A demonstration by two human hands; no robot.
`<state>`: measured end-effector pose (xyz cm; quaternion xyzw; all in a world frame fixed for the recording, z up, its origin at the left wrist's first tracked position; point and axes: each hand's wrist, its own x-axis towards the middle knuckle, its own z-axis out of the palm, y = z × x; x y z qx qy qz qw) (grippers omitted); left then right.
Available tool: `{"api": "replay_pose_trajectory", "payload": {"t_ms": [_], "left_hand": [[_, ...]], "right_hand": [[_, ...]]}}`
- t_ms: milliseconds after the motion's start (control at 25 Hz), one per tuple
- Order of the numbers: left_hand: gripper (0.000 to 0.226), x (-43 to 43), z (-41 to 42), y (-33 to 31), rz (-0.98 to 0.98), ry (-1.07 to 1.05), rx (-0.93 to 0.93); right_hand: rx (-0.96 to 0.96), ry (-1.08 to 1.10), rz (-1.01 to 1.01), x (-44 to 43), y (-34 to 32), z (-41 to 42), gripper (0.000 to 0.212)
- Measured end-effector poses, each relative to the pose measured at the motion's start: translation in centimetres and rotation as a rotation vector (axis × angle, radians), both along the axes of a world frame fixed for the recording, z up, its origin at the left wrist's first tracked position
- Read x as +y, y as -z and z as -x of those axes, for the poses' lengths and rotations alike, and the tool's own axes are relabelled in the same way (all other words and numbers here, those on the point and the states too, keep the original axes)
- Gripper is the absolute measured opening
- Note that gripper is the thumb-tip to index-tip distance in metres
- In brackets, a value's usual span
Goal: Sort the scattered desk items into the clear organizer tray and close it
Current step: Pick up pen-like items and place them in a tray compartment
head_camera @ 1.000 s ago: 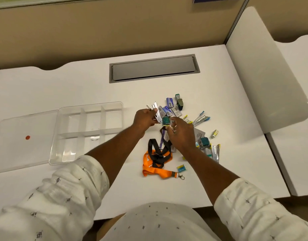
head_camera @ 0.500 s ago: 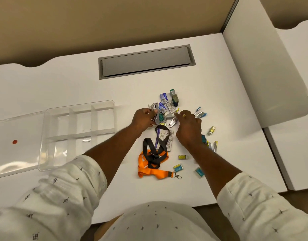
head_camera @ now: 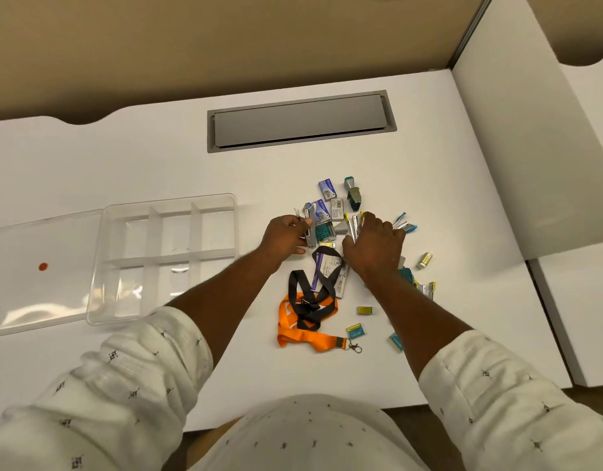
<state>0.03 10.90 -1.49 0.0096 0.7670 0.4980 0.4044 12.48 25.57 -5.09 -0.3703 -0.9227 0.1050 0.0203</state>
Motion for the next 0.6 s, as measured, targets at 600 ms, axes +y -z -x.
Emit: {"api": "replay_pose_trajectory", "payload": {"t_ms": [600], "left_hand": [[0.031, -8.0, 1.1, -3.5, -0.172, -0.136, 0.000]], "right_hand": [[0.299, 0.084, 0.168, -6.8, -4.4, 2.2, 0.026]]}}
